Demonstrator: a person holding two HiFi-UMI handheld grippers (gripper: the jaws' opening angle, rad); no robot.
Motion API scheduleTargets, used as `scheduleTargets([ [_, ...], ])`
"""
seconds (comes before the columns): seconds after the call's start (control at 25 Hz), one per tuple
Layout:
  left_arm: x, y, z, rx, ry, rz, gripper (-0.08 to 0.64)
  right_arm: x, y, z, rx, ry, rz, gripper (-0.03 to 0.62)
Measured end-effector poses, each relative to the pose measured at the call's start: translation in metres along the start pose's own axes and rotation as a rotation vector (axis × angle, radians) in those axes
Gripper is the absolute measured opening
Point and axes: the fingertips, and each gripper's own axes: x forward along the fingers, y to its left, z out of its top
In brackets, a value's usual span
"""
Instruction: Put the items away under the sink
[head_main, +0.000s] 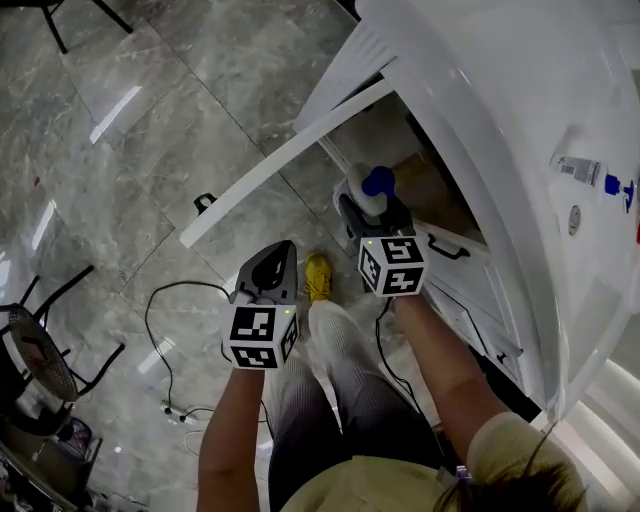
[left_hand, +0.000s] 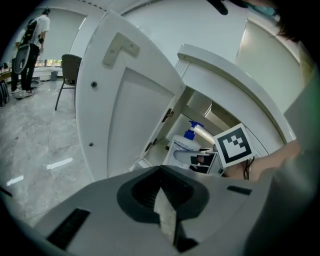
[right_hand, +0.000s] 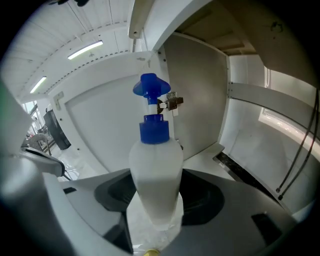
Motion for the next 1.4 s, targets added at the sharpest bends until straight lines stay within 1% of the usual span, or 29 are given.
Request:
scheduleTargets([
  [0.48,0.031,0.018,-0.027,0.01,0.001,-0.006,0.037,0.029,-0.019,-0.032,0.007,-0.014,-0.053,0.275],
  [0.76,0.056,0.019,-0.027,0.041,-0.011,-0.018,0.037,0.044,-0.04,-0.042,-0.003,-0.038,-0.097,0.275],
  [0.96,0.07,0.018,-0.032,0.051,-0.029,-0.028,0.037,0.057,-0.053,-0.038,0.028,-0.089,-0.127,0.275],
  [1.08,0.08,0.018,-0.037,0.059,-0.034,-0.038,0.038,0.066,-0.065,-0.036,0.045,-0.117,-0.158,0.275],
  [1.2,0.092,0.02,-0.042,0.076,-0.034,-0.047,0.037,0.076,-0.078,-0.037,0.072,-0.142,-0.191,0.275],
  [1.4,0.109,0.022,-0.051,0.11,-0.04,-0.051,0.037,0.09,-0.093,-0.035,0.088,-0.194,-0.228,0.275],
])
